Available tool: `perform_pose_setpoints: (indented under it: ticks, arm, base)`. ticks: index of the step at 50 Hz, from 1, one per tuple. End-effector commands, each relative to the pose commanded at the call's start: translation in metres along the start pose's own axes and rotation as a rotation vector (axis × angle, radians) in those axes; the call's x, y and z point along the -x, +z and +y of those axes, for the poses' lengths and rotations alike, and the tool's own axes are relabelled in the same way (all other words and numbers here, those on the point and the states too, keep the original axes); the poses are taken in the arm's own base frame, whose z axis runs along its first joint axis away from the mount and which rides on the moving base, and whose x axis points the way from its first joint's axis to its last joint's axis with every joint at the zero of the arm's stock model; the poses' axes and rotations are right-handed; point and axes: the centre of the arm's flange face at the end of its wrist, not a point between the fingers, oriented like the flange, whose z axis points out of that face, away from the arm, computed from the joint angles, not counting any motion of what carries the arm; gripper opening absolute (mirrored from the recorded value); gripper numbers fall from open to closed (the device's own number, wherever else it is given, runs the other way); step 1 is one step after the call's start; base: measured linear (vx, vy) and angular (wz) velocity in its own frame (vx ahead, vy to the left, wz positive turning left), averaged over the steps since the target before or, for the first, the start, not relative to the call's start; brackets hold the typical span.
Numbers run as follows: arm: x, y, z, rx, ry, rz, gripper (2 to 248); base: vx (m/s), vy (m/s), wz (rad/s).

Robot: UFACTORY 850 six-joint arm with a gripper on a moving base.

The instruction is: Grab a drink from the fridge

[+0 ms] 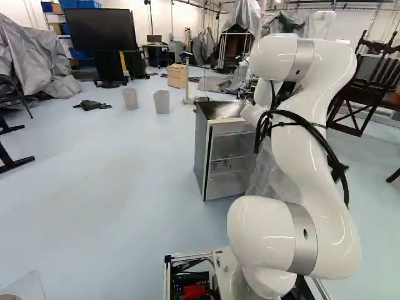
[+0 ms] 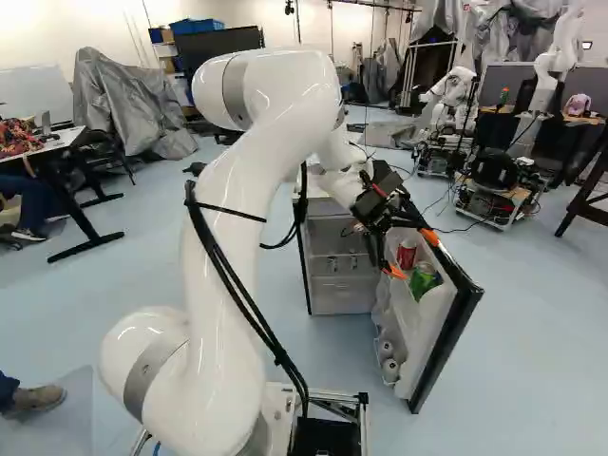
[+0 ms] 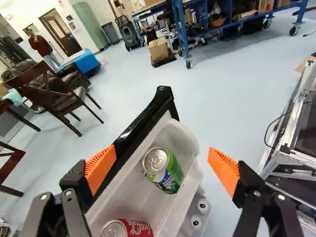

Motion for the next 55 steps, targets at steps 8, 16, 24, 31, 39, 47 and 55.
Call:
perform_pose_setpoints:
  ticks: [8, 16, 24, 31, 39, 47, 55]
  arm:
    - [0.001, 0.005, -0.014, 0.01, 0.026, -0.003, 247]
    - [0.001, 0.007, -0.019, 0.014, 0.034, -0.004, 247]
    - [0.0, 0.008, -0.015, 0.011, 0.027, -0.001, 247]
    - [-0.003, 0.008, -0.006, -0.02, -0.001, 0.009, 247]
    - [-0.008, 0.007, 0.006, -0.086, -0.045, 0.023, 247]
    - [-0.013, 0.006, 0.018, -0.168, -0.095, 0.038, 247]
    - [-0.018, 0.004, 0.03, -0.255, -0.146, 0.05, 247]
  base:
    - [0.0, 0.0, 0.0]
    - [0.0, 0.0, 0.0]
    - [0.0, 0.0, 0.0]
    - [0.0, 0.0, 0.0]
    - [0.0, 0.0, 0.0]
    - [0.0, 0.0, 0.0]
    - [0.0, 0.0, 0.0]
